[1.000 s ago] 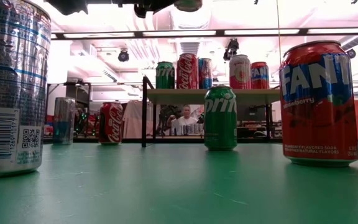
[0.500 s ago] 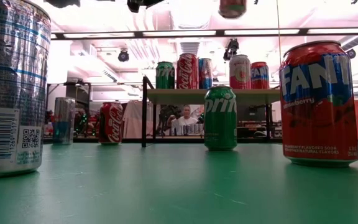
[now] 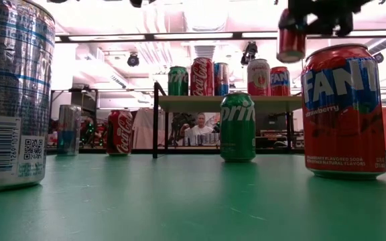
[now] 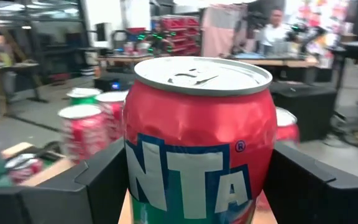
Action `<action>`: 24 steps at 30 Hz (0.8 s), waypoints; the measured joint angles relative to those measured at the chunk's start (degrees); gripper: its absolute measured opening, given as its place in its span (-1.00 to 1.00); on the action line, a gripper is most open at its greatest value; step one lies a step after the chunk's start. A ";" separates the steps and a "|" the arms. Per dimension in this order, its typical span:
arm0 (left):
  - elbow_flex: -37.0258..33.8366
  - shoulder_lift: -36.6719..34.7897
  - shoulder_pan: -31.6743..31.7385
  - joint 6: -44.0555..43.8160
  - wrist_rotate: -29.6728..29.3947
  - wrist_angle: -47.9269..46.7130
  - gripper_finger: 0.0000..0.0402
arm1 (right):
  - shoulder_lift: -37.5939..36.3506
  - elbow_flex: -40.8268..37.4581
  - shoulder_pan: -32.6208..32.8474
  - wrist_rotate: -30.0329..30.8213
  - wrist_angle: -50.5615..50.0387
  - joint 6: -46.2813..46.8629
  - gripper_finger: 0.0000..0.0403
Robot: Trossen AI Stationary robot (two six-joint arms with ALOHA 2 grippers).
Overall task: Place canned beverage on shelf
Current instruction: Put the right red soda can aligned with the red soda can on the shelf
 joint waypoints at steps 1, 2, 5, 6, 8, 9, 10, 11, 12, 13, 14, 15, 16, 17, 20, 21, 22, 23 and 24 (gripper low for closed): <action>0.00 -0.06 0.03 0.21 -0.44 -0.11 0.77 | -0.45 -0.98 -0.71 0.02 -0.04 0.84 0.42; 0.00 -0.11 0.04 0.41 -0.83 -0.19 0.77 | -0.67 -1.73 -1.38 0.10 -0.16 1.46 0.42; 0.00 -0.21 0.09 0.95 -2.01 -0.20 0.77 | -0.82 -3.86 -3.16 -0.04 -0.17 3.53 0.42; 0.00 -0.21 0.17 1.09 -2.22 -0.23 0.77 | -0.67 -4.45 -3.71 -0.14 -0.17 3.98 0.42; -0.01 -0.21 0.17 1.66 -2.92 -0.38 0.77 | -0.38 -5.40 -4.50 -0.43 -0.26 4.43 0.42; -0.02 -0.21 0.17 1.97 -3.34 -0.38 0.77 | -0.09 -5.73 -4.68 -0.57 -0.26 4.50 0.42; -0.02 -0.21 0.17 2.13 -3.79 -0.40 0.77 | 0.24 -5.88 -4.84 -0.59 -0.30 4.53 0.42; -0.02 -0.21 0.17 2.17 -4.15 -0.40 0.77 | 0.65 -5.90 -4.85 -0.59 -0.27 4.52 0.42; -0.04 -0.21 0.20 2.21 -4.37 -0.42 0.77 | 1.13 -5.90 -4.85 -0.68 -0.08 4.43 0.42; -0.04 -0.21 0.28 2.31 -4.37 -0.47 0.77 | 1.61 -5.90 -4.85 -0.70 0.06 4.37 0.42; -0.04 -0.21 0.33 2.47 -4.39 -0.55 0.77 | 2.10 -5.90 -4.85 -0.67 0.06 4.37 0.42; -0.04 -0.21 0.36 2.62 -4.38 -0.57 0.77 | 2.66 -5.90 -4.85 -0.60 0.04 4.45 0.42; -0.04 -0.21 0.47 2.75 -4.39 -0.60 0.77 | 3.29 -5.90 -4.85 -0.46 0.04 4.64 0.42; -0.04 -0.21 0.51 2.83 -4.39 -0.62 0.77 | 4.03 -5.90 -4.85 -0.18 0.04 5.13 0.42; -0.04 -0.21 0.70 3.27 -4.46 -0.64 0.77 | 6.25 -5.90 -4.85 1.27 0.04 6.32 0.42; -0.04 -0.21 0.70 3.38 -4.48 -0.63 0.77 | 6.97 -5.90 -4.85 2.18 0.04 6.57 0.42; -0.04 -0.23 0.70 3.49 -4.48 -0.62 0.77 | 7.60 -5.90 -4.85 3.02 0.04 6.84 0.42; -0.04 -0.23 0.70 3.61 -4.50 -0.64 0.77 | 8.23 -5.90 -4.85 3.78 0.05 7.24 0.42; -0.04 -0.23 0.70 3.68 -4.52 -0.63 0.77 | 8.74 -5.90 -4.85 4.44 0.06 7.75 0.42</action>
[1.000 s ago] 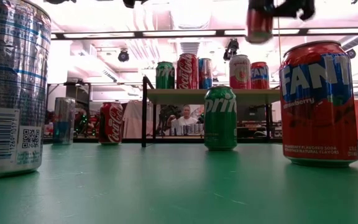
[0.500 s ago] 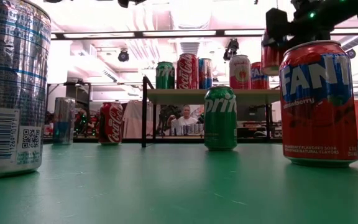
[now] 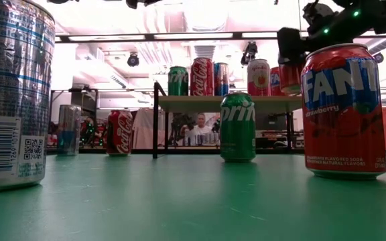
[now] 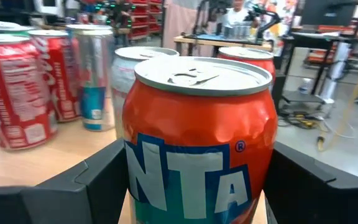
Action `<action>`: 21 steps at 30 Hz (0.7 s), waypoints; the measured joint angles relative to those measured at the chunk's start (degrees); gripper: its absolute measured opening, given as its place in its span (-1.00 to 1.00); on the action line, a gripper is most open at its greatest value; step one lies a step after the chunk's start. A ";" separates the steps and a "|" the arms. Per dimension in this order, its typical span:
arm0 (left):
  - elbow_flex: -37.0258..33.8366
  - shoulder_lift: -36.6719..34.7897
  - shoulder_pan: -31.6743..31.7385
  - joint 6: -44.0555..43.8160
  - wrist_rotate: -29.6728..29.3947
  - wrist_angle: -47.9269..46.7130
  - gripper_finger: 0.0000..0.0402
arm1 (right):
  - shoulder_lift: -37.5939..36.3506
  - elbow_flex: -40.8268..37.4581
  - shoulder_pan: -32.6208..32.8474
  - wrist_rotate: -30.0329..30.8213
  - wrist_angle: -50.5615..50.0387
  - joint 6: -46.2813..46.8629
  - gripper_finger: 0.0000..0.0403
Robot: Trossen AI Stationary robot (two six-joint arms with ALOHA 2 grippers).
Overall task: Place canned beverage on shelf
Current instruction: Put the right red soda can aligned with the red soda can on the shelf
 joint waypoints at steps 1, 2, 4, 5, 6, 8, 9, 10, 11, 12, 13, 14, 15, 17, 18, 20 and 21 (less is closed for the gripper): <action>0.00 0.00 0.00 0.01 0.00 -0.01 0.77 | 0.46 0.00 0.00 0.34 -0.02 0.36 0.42; 0.00 0.00 0.03 0.01 0.00 -0.04 0.77 | 0.91 0.00 -0.02 0.65 0.00 0.57 0.42; 0.00 0.00 0.19 0.01 0.00 -0.16 0.77 | 1.62 0.00 0.00 1.22 -0.01 0.70 0.42; 0.00 0.00 0.28 0.01 0.00 -0.19 0.77 | 1.89 0.00 0.00 1.27 0.00 0.70 0.42; 0.00 0.00 0.36 0.01 0.00 -0.19 0.77 | 2.10 0.00 0.00 1.32 -0.01 0.70 0.42; 0.00 -0.02 0.55 0.03 -0.02 -0.17 0.77 | 2.41 0.00 0.00 1.51 0.00 0.90 0.42; 0.00 -0.02 0.63 0.03 -0.02 -0.16 0.77 | 2.43 0.00 -0.02 1.53 -0.02 1.18 0.42; 0.00 -0.02 0.69 0.03 -0.02 -0.16 0.77 | 2.43 0.00 -0.16 1.53 0.00 1.63 0.42; 0.00 -0.02 0.74 0.03 -0.02 -0.16 0.77 | 2.43 0.00 -0.39 1.53 0.02 1.84 0.42; 0.00 -0.02 0.76 0.03 -0.04 -0.16 0.77 | 2.40 0.00 -0.67 1.59 0.02 1.92 0.42; 0.00 -0.02 0.76 0.03 -0.04 -0.14 0.77 | 2.36 0.00 -1.01 1.60 0.00 1.92 0.42; 0.00 -0.02 0.74 0.03 -0.04 -0.16 0.77 | 2.35 0.00 -1.43 1.60 0.00 1.93 0.42; 0.00 -0.02 0.76 0.03 -0.02 -0.14 0.78 | 2.34 0.00 -1.84 1.60 0.00 1.99 0.42; 0.00 -0.02 0.76 0.03 -0.02 -0.16 0.78 | 2.39 0.00 -2.66 1.52 -0.02 2.18 0.42; 0.00 -0.02 0.76 0.07 -0.03 -0.14 0.78 | 2.47 0.00 -3.00 1.46 -0.02 2.18 0.42; 0.00 -0.03 0.76 0.26 -0.02 -0.15 0.78 | 2.74 0.00 -3.48 1.31 -0.03 2.19 0.42; 0.00 -0.02 0.76 0.30 -0.02 -0.15 0.78 | 2.78 0.00 -3.61 1.11 -0.06 2.20 0.42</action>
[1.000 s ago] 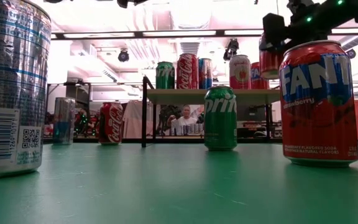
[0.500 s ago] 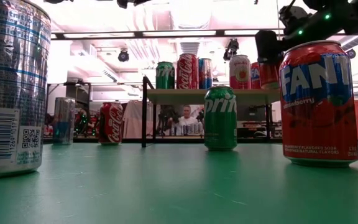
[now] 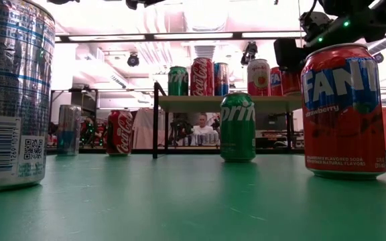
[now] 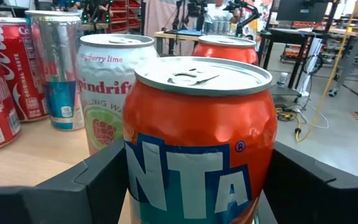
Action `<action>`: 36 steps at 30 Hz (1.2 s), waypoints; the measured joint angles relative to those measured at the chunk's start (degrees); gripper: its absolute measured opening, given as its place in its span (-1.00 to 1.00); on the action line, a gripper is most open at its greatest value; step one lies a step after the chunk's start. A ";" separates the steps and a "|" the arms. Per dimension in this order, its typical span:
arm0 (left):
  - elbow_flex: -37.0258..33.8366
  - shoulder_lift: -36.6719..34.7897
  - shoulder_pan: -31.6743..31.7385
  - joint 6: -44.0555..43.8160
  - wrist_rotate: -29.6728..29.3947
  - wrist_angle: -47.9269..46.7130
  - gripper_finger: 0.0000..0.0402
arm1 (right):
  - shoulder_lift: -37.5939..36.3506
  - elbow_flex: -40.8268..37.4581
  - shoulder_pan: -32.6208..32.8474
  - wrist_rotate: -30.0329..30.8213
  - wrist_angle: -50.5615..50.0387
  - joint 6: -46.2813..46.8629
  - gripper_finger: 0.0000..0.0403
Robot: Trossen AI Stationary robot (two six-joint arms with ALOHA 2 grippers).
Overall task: Place canned beverage on shelf
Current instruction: Put the right red soda can aligned with the red soda can on the shelf
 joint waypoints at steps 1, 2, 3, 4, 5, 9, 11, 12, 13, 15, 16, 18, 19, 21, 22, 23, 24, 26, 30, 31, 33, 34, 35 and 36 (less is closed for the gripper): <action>0.00 0.00 0.05 0.02 -0.01 0.01 0.78 | 0.05 0.00 -0.04 -0.08 -0.01 -0.01 0.42; 0.00 0.00 0.11 0.02 -0.01 0.00 0.78 | 0.09 0.00 -0.04 -0.07 0.00 0.00 0.44; 0.00 -0.01 0.12 0.02 0.00 -0.02 0.78 | 0.11 0.00 -0.04 -0.05 0.00 0.00 0.45; 0.00 -0.01 0.18 0.02 -0.01 -0.06 0.78 | 0.11 0.00 -0.04 -0.08 -0.01 -0.01 0.46; 0.00 -0.02 0.22 0.00 0.00 -0.13 0.78 | 0.11 0.00 -0.04 -0.08 -0.02 0.00 0.47; 0.00 -0.02 0.22 0.13 -1.36 -0.25 0.78 | 0.11 0.00 -0.04 -0.08 -0.12 0.00 0.49; 0.00 -0.02 0.22 0.26 -2.33 -0.35 0.78 | 0.11 0.00 -0.04 -0.08 -0.20 0.00 0.51; 0.00 -0.02 0.22 0.41 -2.62 -0.43 0.78 | 0.11 0.00 -0.04 -0.06 -0.22 0.00 0.52; 0.00 -0.02 0.22 0.55 -2.84 -0.47 0.78 | 0.11 0.00 -0.04 -0.06 -0.22 0.00 0.55; 0.00 -0.02 0.22 0.56 -2.84 -0.45 0.78 | 0.11 0.00 -0.04 -0.06 -0.24 0.14 0.60; 0.00 -0.02 0.22 0.57 -2.86 -0.45 0.78 | 0.11 0.00 -0.04 -0.05 -0.24 0.41 0.63; 0.00 -0.02 0.22 0.57 -2.86 -0.45 0.78 | 0.11 0.11 -0.15 0.16 0.00 0.64 0.69; 0.00 -0.02 0.22 0.57 -2.86 -0.45 0.78 | 0.10 0.14 -0.22 0.17 0.08 0.66 0.71; 0.00 -0.02 0.22 0.57 -2.86 -0.45 0.78 | 0.09 0.15 -0.39 0.19 0.04 0.66 0.74; 0.00 -0.02 0.22 0.57 -2.86 -0.45 0.78 | 0.11 0.15 -0.52 0.19 0.00 0.63 0.74; 0.00 -0.02 0.22 0.57 -2.86 -0.45 0.78 | 0.07 0.15 -0.58 0.35 0.00 0.61 0.74; 0.00 -0.02 0.22 0.57 -2.86 -0.45 0.78 | -0.08 0.15 -0.63 0.42 0.02 0.44 0.74; 0.00 -0.02 0.22 0.57 -2.86 -0.45 0.78 | -0.44 0.41 -0.65 0.52 -0.02 -0.12 0.74; 0.00 -0.02 0.22 0.75 -2.91 -0.47 0.77 | -0.94 2.48 -0.67 0.62 0.06 -2.90 0.75; 0.00 -0.02 0.22 0.90 -2.93 -0.47 0.77 | -0.94 3.15 -0.67 0.59 0.05 -3.76 0.75; 0.00 -0.02 0.22 0.98 -2.95 -0.47 0.77 | -0.87 4.44 -0.67 0.58 -0.02 -5.86 0.75; 0.00 -0.02 0.22 0.99 -2.95 -0.47 0.77 | -0.87 5.14 -0.67 0.59 0.02 -6.60 0.75; 0.00 -0.02 0.22 1.01 -2.95 -0.49 0.77 | -0.87 5.85 -0.63 0.58 0.03 -7.53 0.75; 0.00 -0.05 0.22 1.10 -2.95 -0.64 0.77 | -0.87 6.53 -0.63 0.58 0.02 -8.27 0.75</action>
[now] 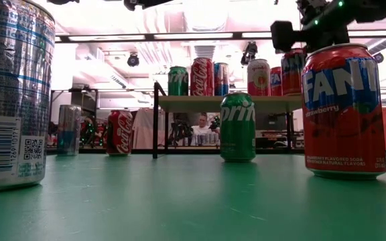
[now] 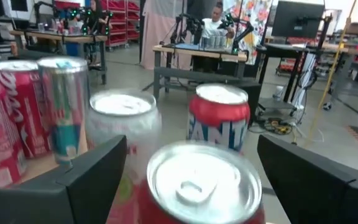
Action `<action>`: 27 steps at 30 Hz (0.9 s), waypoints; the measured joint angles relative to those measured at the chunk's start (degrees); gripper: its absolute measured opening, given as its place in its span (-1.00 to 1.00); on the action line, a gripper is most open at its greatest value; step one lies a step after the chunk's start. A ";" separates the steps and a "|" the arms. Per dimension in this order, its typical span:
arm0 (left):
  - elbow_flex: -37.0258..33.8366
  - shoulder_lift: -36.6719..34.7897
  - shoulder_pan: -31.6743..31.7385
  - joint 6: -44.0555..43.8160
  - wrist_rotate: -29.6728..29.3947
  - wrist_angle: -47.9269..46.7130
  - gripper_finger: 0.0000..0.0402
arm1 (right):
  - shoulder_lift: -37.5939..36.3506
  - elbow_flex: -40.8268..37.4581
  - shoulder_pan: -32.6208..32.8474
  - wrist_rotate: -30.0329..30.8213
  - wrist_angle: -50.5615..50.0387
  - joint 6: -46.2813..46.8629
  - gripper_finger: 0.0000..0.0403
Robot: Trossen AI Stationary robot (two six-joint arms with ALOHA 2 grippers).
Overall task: Place canned beverage on shelf
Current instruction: Put the right red soda can aligned with the red soda can on the shelf
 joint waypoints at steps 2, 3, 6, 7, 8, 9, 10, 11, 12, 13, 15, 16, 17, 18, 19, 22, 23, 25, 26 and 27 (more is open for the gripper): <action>0.00 -0.16 -0.01 0.13 0.00 -0.58 0.77 | 0.00 1.70 0.00 -0.05 -0.02 -1.93 0.76; 0.00 -0.29 -0.02 0.12 0.00 -1.00 0.77 | 0.00 2.58 0.01 -0.15 -0.04 -2.71 0.76; 0.00 -1.16 -0.02 0.13 0.01 -3.40 0.77 | 0.00 5.49 0.55 -1.64 -0.50 -5.42 0.74; 0.00 -1.54 -0.02 0.13 0.03 -4.32 0.77 | 0.00 6.45 0.84 -3.08 -0.60 -6.10 0.74; 0.00 -2.02 -0.02 0.13 0.05 -5.52 0.77 | 0.00 7.46 1.16 -4.87 -0.69 -6.77 0.72; 0.00 -2.49 -0.02 0.13 0.09 -6.83 0.77 | 0.02 8.42 1.53 -6.97 -0.90 -6.99 0.71; 0.00 -2.99 -0.02 0.13 0.11 -8.10 0.77 | 0.04 9.48 1.88 -9.31 -1.75 -7.02 0.70; 0.00 -3.53 -0.02 0.13 0.13 -9.45 0.77 | 0.04 10.63 2.21 -11.80 -2.93 -6.45 0.68; 0.00 -4.15 -0.02 0.14 0.25 -10.92 0.77 | 0.07 11.79 2.49 -14.42 -4.75 -5.15 0.66; -0.08 -4.78 -0.02 0.15 0.77 -12.17 0.77 | 0.07 13.02 2.68 -17.56 -7.16 -3.69 0.63; -0.75 -6.07 -0.01 0.15 2.73 -13.66 0.77 | 0.14 15.71 2.78 -25.35 -12.85 0.73 0.58; -1.33 -6.70 -0.02 0.27 3.75 -13.78 0.77 | 0.55 17.21 2.78 -29.16 -15.84 3.59 0.54; -2.10 -7.40 -0.02 0.68 4.93 -13.59 0.77 | 0.98 18.90 2.78 -33.03 -18.99 6.24 0.50; -3.07 -8.24 -0.02 1.32 6.00 -13.36 0.77 | 1.52 20.56 2.78 -36.32 -22.06 8.64 0.46; -4.14 -9.16 -0.02 1.76 7.13 -12.64 0.77 | 2.44 22.34 2.78 -38.93 -25.18 10.36 0.41; -6.96 -12.24 -0.02 2.07 9.25 -10.70 0.77 | 6.08 28.24 2.89 -43.54 -34.09 15.23 0.26; -7.79 -13.32 -0.02 2.10 9.25 -10.27 0.77 | 7.53 30.35 3.00 -44.11 -37.50 16.40 0.20; -9.71 -15.30 0.08 2.22 9.22 -9.91 0.77 | 10.71 35.13 3.05 -44.21 -45.44 19.15 0.08; -10.66 -16.03 0.16 2.20 9.20 -9.56 0.77 | 12.33 37.73 3.04 -44.21 -49.83 20.61 0.02; -11.64 -16.67 0.17 2.24 9.20 -8.89 0.77 | 13.93 40.40 3.04 -44.19 -54.21 22.30 -0.04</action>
